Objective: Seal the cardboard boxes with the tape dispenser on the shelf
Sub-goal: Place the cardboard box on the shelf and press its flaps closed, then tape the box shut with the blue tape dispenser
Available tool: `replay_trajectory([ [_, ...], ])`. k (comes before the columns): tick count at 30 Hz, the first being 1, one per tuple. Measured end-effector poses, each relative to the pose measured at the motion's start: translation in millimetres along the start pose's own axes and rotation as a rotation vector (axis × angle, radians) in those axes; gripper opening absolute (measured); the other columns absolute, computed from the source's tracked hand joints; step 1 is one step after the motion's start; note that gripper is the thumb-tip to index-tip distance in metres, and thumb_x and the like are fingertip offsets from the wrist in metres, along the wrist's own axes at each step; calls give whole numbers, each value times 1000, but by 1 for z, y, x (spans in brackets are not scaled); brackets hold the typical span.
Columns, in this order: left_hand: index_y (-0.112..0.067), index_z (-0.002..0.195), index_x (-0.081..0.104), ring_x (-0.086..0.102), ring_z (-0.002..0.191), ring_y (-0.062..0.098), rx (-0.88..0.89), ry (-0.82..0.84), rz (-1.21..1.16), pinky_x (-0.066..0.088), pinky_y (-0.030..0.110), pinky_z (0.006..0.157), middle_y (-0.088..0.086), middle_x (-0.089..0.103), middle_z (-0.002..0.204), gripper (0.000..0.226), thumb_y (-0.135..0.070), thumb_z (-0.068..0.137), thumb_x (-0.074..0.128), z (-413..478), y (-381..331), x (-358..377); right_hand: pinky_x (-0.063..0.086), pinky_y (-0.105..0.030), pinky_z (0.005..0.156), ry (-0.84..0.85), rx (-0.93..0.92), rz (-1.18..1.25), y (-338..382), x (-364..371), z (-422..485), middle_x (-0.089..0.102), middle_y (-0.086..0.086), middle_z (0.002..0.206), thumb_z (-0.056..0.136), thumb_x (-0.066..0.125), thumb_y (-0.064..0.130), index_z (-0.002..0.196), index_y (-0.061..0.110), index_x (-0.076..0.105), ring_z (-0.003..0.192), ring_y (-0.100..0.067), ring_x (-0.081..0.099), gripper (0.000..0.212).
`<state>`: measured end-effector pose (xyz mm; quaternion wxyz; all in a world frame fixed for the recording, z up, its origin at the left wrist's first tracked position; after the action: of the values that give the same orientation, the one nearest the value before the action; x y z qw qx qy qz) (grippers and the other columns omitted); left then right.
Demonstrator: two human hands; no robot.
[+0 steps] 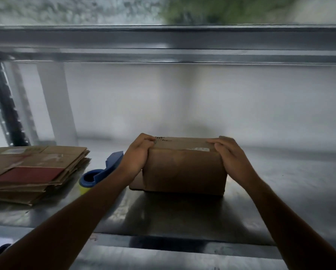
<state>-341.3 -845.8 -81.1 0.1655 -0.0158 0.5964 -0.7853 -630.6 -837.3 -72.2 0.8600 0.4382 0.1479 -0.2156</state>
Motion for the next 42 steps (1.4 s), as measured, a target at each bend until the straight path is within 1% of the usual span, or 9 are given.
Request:
replay_trajectory([
  [4,-46,90,67,64,103,20,39,17,35,50,41,90,-10,70,101,22,-38,87,47,-9,0,-2,20,-47,125,109,-263,-610,36,7,2,41,1,160,105,39,44,141,28,59,155,-20,16,45],
  [7,-43,89,67,65,101,21,57,10,25,51,41,90,-9,70,97,23,-34,91,46,-14,-3,-2,13,-52,125,325,-288,-759,68,33,3,33,5,164,96,13,69,153,34,40,155,-18,16,72],
  [12,-34,101,66,64,108,25,89,26,52,52,43,95,-1,69,108,23,-36,96,44,-22,-8,-4,12,-50,123,473,-229,-794,79,69,13,29,1,166,99,16,71,159,31,27,152,-22,25,73],
  [16,-26,112,67,61,118,27,99,83,104,45,46,108,3,68,120,23,-23,108,45,-24,-14,-9,19,-50,122,394,-231,-821,71,74,13,34,-1,164,98,15,73,158,28,29,149,-25,32,76],
  [19,-29,133,60,53,130,14,117,156,227,37,28,111,-6,60,137,31,-36,108,43,-33,-23,-16,24,-48,121,309,-266,-889,67,73,5,36,-1,163,93,9,76,157,27,30,148,-26,36,83],
  [22,-22,143,56,47,135,13,234,-9,385,30,25,111,-3,55,146,41,-38,108,42,-42,-33,-36,27,-47,120,246,-271,-893,68,73,4,42,-2,159,89,3,77,154,25,37,145,-26,41,89],
  [25,-20,149,48,38,144,25,190,-180,858,27,41,119,7,42,156,47,-41,107,39,-47,-28,-57,32,-47,117,229,-272,-904,71,77,4,49,-1,155,90,4,77,149,25,44,141,-25,46,88],
  [29,-17,150,37,45,132,32,-59,2,1206,43,48,106,15,40,147,68,-61,98,43,-58,7,-66,42,-46,110,189,-278,-904,72,79,3,56,0,148,90,6,77,142,26,52,134,-25,55,87],
  [42,-39,150,18,65,109,30,33,-47,1448,58,41,84,12,59,126,74,-69,92,52,-51,29,-86,41,-42,110,144,-280,-896,72,78,-4,58,1,146,89,6,78,141,28,55,133,-23,55,87],
])
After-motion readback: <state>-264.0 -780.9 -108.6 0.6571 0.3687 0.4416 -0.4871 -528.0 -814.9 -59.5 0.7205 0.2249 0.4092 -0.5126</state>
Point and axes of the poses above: each hand's wrist, its own z-axis towards the middle knuckle, its own x-axis out of the palm, y = z × x, the point moved 3 cm from there along z, towards the middle knuckle
